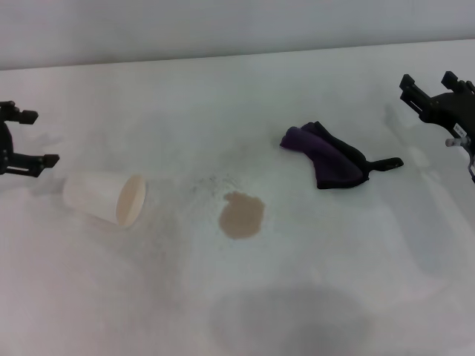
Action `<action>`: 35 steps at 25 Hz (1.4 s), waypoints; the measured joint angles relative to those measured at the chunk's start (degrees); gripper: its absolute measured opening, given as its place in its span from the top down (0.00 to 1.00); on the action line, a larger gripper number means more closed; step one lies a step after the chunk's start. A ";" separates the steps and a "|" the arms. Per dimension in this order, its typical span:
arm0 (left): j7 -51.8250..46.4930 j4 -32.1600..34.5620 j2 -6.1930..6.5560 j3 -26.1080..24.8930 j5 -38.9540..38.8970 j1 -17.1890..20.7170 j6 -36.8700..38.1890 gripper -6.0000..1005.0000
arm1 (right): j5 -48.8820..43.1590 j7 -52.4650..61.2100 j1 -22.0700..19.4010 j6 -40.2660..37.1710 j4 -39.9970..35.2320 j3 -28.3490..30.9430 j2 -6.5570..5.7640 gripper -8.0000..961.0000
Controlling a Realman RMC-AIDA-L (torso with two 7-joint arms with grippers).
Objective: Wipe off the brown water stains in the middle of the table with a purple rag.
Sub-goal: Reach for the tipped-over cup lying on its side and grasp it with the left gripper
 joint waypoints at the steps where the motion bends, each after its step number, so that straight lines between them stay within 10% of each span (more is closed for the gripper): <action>1: -0.41 -0.82 0.00 1.69 -0.06 -0.89 0.06 0.12 | 0.00 0.00 -0.07 -0.06 -0.04 0.00 -0.02 0.09; 9: -2.53 -13.59 -3.04 11.81 -0.70 -9.22 7.12 0.12 | 0.05 0.00 -0.28 -0.18 -0.14 0.00 -0.08 0.09; 10: -2.91 -20.05 -5.95 16.30 -1.37 -12.44 9.86 0.12 | 0.06 0.00 -0.27 -0.19 -0.14 0.01 -0.09 0.09; 13: -3.33 -25.26 -8.91 21.65 -3.52 -14.32 11.77 0.13 | 0.08 0.00 -0.19 -0.19 -0.14 0.05 -0.07 0.09; 20: 4.50 -53.88 -23.51 31.11 -11.04 -18.10 17.32 0.13 | 0.10 0.08 0.68 -0.22 0.03 0.70 0.00 0.09; 35: 9.33 -54.10 -24.26 31.35 -9.71 -19.49 26.56 0.13 | 0.05 0.54 1.00 -0.32 -0.05 2.19 0.00 0.09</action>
